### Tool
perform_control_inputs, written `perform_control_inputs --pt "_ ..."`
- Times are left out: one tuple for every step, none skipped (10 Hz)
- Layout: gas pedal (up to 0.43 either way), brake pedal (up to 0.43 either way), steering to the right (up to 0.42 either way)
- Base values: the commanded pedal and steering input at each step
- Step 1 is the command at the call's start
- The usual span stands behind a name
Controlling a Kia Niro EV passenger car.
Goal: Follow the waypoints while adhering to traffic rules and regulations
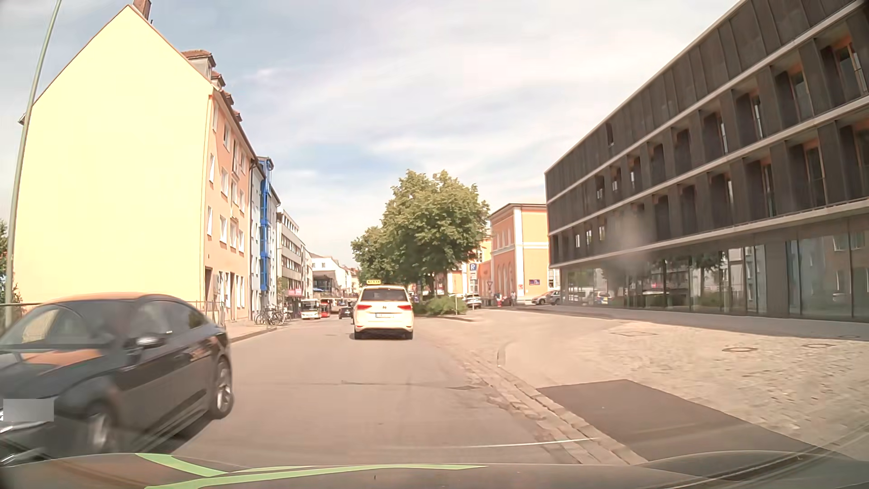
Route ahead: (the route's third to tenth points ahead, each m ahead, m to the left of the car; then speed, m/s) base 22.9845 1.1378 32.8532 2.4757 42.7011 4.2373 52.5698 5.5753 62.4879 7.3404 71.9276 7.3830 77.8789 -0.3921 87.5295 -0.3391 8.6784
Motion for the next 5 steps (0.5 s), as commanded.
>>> perform_control_inputs --pt "0.047 0.000 -0.056" --pt "0.047 0.000 -0.053" --pt "0.047 0.000 -0.051" --pt "0.047 0.000 -0.048" --pt "0.047 0.000 -0.046"
